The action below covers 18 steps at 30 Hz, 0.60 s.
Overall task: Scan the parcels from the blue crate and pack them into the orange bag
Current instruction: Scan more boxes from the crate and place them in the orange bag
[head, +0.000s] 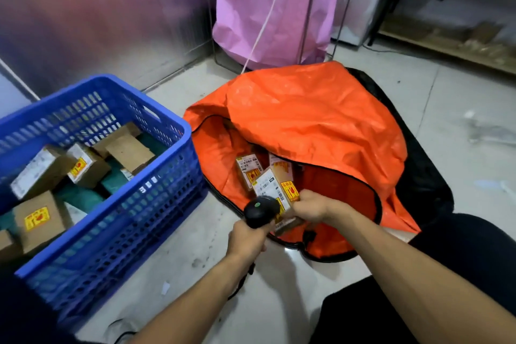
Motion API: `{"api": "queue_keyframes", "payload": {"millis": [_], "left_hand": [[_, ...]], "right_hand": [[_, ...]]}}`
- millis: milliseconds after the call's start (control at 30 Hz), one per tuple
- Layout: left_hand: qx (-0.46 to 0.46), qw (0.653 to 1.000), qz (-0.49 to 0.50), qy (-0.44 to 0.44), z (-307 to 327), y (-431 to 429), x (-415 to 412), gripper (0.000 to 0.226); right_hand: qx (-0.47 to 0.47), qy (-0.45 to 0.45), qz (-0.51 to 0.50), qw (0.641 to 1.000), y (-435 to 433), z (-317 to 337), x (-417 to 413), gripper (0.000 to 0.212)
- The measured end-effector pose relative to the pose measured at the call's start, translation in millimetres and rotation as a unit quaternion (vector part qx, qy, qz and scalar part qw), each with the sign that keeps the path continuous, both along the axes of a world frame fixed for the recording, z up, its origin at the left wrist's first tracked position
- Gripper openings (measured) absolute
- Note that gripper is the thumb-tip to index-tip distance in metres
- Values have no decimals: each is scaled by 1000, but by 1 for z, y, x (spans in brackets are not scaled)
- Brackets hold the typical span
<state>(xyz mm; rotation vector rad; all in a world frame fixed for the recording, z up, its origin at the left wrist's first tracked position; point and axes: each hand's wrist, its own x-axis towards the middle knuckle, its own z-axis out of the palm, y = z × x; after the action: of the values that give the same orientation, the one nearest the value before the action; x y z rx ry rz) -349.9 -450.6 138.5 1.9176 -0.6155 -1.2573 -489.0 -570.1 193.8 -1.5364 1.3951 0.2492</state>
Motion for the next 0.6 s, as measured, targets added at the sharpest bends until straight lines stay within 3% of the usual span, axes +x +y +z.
{"api": "queue_keyframes", "payload": {"millis": [100, 233, 433, 600], "left_hand": [[-3, 999, 18, -36, -12, -25, 2, 20], [33, 999, 2, -20, -39, -47, 0, 23], [60, 998, -26, -11, -80, -57, -22, 22], [58, 998, -28, 26, -89, -93, -47, 25]], "right_hand": [[50, -62, -155, 985, -5, -20, -3, 19], [141, -155, -331, 920, 14, -63, -7, 26], [134, -209, -485, 839, 24, -105, -21, 9], [101, -213, -571, 786, -6, -121, -33, 8]]}}
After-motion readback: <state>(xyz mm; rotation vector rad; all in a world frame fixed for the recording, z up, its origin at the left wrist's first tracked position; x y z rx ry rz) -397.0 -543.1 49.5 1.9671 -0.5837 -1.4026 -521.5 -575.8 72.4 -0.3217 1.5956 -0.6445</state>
